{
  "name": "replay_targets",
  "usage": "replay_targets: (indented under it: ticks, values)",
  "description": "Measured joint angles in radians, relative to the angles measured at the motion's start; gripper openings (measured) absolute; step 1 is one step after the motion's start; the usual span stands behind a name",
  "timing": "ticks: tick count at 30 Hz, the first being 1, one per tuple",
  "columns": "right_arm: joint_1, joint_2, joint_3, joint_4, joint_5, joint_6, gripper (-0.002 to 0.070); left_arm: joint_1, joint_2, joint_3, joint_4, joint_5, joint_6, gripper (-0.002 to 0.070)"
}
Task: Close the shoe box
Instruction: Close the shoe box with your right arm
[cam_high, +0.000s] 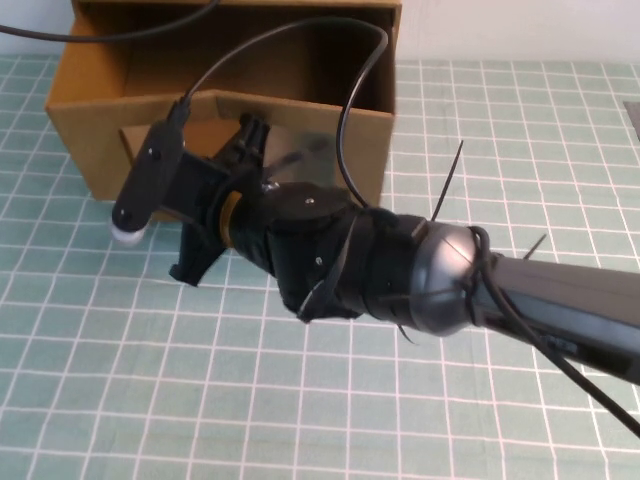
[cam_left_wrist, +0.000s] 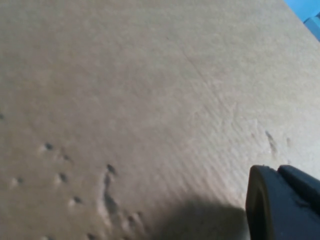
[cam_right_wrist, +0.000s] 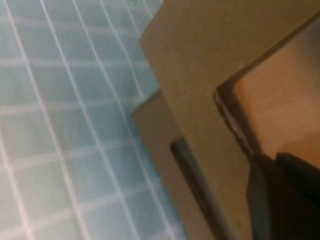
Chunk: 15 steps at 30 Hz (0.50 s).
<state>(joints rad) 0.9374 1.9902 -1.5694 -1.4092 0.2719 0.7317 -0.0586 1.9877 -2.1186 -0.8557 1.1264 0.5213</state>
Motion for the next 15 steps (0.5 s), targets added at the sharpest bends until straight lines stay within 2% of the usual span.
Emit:
replay_targets:
  ticks: [5,7,12,15]
  values:
    - [0.061,-0.052,0.041,0.436,0.230,-0.402,-0.0014,0.000,0.000,0.000,0.000,0.000,0.000,-0.0005]
    - [0.078,-0.055,0.045,0.557,0.331,-0.474,-0.0014,0.000,0.000,0.000,0.000,0.000,0.000,-0.0005]
    - [0.101,-0.055,0.052,0.664,0.383,-0.483,-0.0014,0.000,0.002,0.000,0.000,0.000,0.000,-0.0005]
    - [0.102,-0.053,0.052,0.550,0.341,-0.363,-0.0014,0.000,0.002,0.000,0.000,0.000,0.000,-0.0005]
